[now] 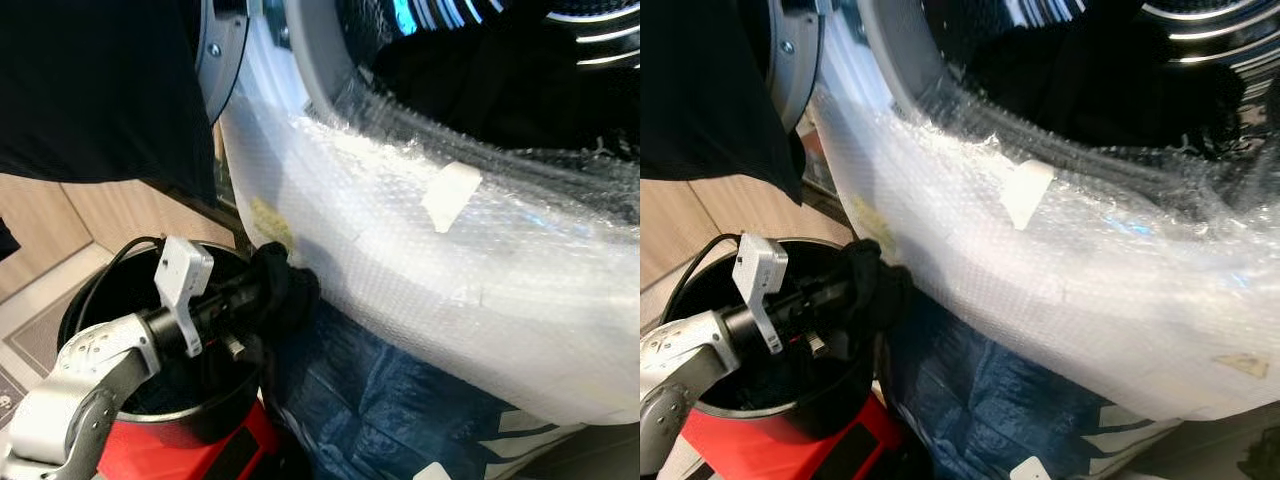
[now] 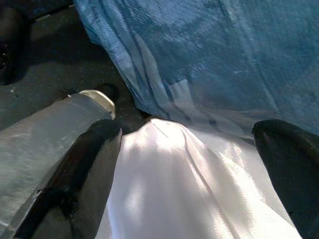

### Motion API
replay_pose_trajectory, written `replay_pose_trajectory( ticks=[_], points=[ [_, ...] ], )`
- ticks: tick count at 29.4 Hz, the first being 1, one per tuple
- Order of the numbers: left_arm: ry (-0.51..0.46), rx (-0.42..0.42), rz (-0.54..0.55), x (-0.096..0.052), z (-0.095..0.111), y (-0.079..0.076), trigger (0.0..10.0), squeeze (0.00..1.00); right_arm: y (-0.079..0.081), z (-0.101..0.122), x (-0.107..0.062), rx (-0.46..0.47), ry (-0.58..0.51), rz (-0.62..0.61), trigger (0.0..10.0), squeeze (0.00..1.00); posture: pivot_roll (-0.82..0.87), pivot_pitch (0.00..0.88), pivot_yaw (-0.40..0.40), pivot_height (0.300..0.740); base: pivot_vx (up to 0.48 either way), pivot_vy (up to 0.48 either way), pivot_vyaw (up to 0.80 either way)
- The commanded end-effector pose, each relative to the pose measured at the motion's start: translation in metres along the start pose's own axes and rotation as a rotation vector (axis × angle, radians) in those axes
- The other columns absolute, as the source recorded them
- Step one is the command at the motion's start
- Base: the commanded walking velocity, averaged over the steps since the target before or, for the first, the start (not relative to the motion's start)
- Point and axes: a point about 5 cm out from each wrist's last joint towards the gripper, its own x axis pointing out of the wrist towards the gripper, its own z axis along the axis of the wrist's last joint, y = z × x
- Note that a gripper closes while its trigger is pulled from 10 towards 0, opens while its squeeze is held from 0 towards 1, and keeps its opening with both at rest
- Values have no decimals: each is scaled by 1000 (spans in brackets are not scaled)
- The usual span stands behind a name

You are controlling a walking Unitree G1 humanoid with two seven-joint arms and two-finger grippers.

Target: Clothes washing

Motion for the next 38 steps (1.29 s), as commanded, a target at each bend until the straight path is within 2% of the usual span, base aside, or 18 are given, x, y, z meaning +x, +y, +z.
replay_pose_trajectory(
  ticks=[1, 6, 9, 10, 13, 17, 21, 23, 26, 28, 30, 31, 36, 38],
  points=[
    [-71, 42, -73, 4, 22, -8, 0, 0, 2, 0, 0, 25, -5, 12, 10000, 0, 118, 72, -71, 740, 0, 0, 0],
    [-106, 51, -108, 8, 34, -10, 0, 0, 0, 13, 2, 62, -55, 14, 10000, 0, 115, 67, -62, 740, 0, 0, 0],
    [-114, 65, -117, 10, 39, -9, 0, 0, 0, 25, 2, 112, -115, 37, 10000, 0, 122, 68, -58, 740, 0, 0, 0],
    [-128, 77, -130, 13, 44, -8, 0, 0, -3, 37, 3, 163, -170, 47, 10000, 0, 122, 68, -54, 740, 0, 0, 0],
    [-118, 78, -181, 14, 47, -11, 0, 0, -7, 51, 3, 201, -235, 41, 10000, 0, 123, 64, -48, 740, 0, 0, 0],
    [-131, 90, -205, 17, 55, -12, 0, 0, -10, 58, 3, 220, -265, 56, 10000, 0, 136, 47, -37, 740, 0, 0, 0],
    [-184, 80, -248, 25, 68, -8, 0, 0, -10, 57, 3, 190, -262, 64, 10000, 0, 157, 54, -37, 740, 0, 0, 0],
    [-184, 99, -276, 30, 70, -10, 0, 0, -9, 57, 3, 205, -260, 71, 10000, 0, 149, 42, -30, 740, 0, 0, 0],
    [-230, 103, -347, 48, 81, -16, 0, 0, -8, 60, 3, 209, -263, 70, 10000, 0, 145, 54, -17, 740, 0, 0, 0],
    [-258, 98, -375, 55, 87, -19, 0, 0, -8, 62, 3, 220, -268, 64, 10000, 0, 142, 57, -13, 740, 0, 0, 0],
    [-311, 93, -439, 70, 97, -25, 0, 0, -6, 67, 3, 235, -284, 71, 10000, 0, 141, 55, -6, 740, 0, 0, 0],
    [-311, 93, -439, 70, 97, -25, 0, 0, -6, 67, 3, 235, -284, 71, 10000, 0, 141, 55, -6, 740, 0, 0, 0],
    [-356, 56, -535, 92, 103, -39, 0, 0, -2, 71, 3, 236, -292, 82, 10000, 0, 143, 55, 5, 740, 0, 0, 0],
    [-359, 50, -557, 97, 103, -43, 0, 0, -2, 71, 3, 240, -295, 81, 10000, 0, 140, 54, 9, 740, 0, 0, 0]
  ],
)
